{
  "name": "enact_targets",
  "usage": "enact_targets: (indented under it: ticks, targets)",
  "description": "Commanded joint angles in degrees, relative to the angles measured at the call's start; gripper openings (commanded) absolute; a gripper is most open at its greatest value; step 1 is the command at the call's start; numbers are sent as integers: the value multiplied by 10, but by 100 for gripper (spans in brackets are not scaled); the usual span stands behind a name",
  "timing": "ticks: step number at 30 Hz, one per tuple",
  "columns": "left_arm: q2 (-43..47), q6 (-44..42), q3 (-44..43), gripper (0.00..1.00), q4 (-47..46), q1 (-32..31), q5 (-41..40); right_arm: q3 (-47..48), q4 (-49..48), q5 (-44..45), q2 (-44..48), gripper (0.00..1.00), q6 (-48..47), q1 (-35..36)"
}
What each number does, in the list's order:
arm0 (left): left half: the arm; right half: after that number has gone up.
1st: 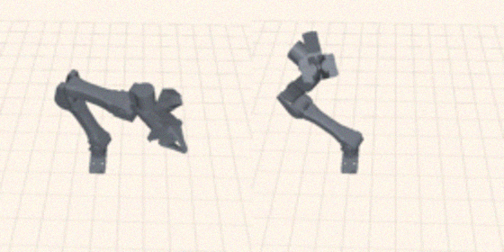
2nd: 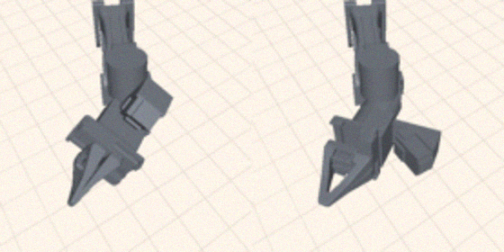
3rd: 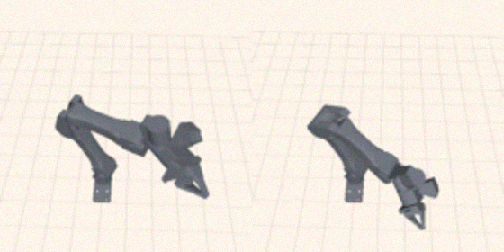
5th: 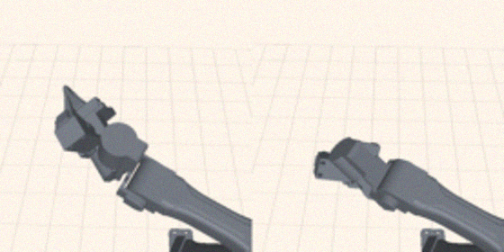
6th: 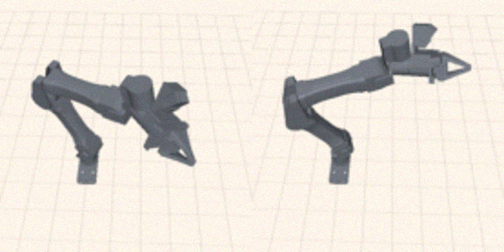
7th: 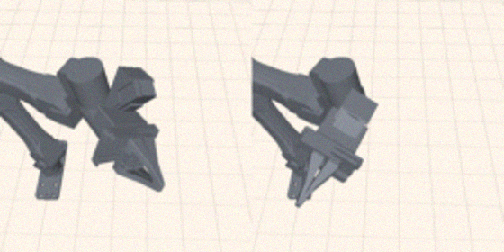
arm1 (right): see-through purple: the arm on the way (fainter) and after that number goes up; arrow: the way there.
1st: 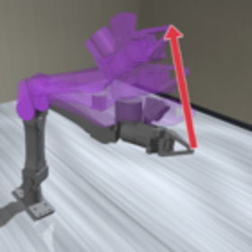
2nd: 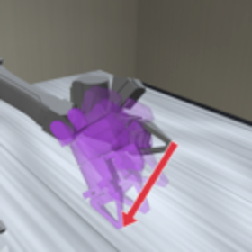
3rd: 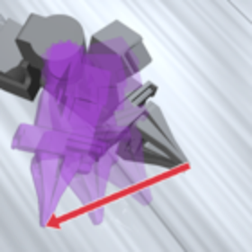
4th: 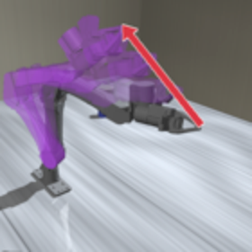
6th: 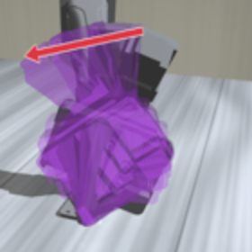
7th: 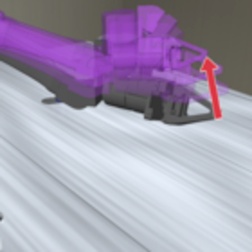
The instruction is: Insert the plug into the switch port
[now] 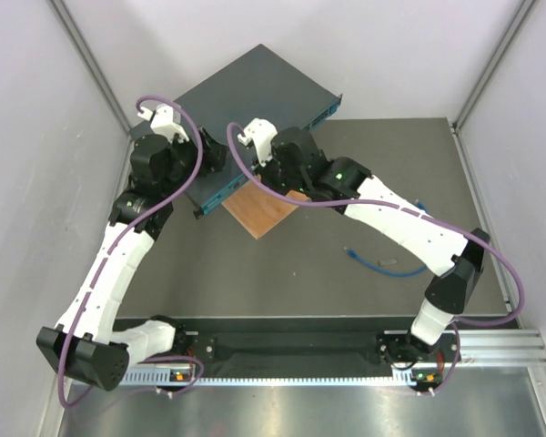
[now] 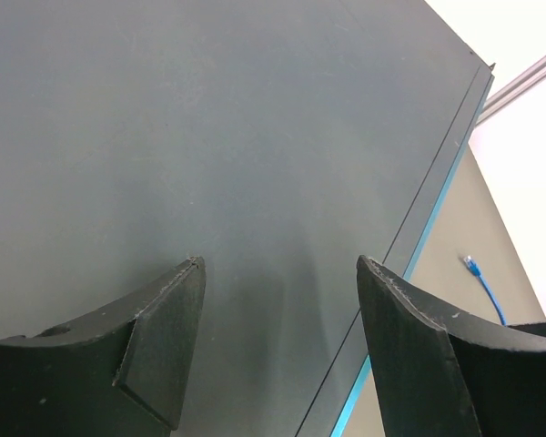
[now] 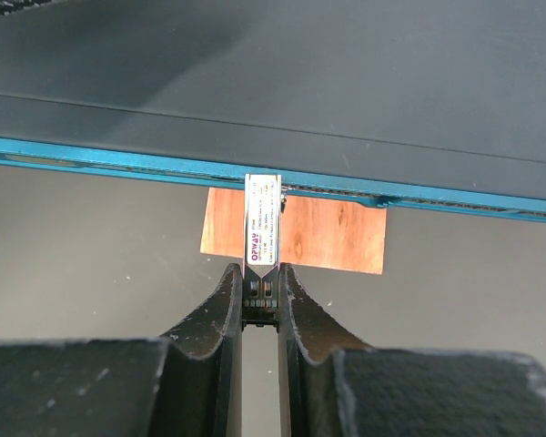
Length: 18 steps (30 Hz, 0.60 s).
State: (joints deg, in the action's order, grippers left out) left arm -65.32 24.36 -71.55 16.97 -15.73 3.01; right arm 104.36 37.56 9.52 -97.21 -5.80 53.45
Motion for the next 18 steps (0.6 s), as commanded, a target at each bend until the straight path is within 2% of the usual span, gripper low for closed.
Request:
enact_targets:
  ticks: [1,12,18]
  targets:
    - [-2,8,1,72,-23,2,9,2,1,-6,25,0,-6,-5]
    - [-6,11,2,72,-25,2,17,-40,-2,-1,59,0,-8,-6]
    - [-8,15,3,72,-28,2,20,-22,-6,2,43,0,-8,-5]
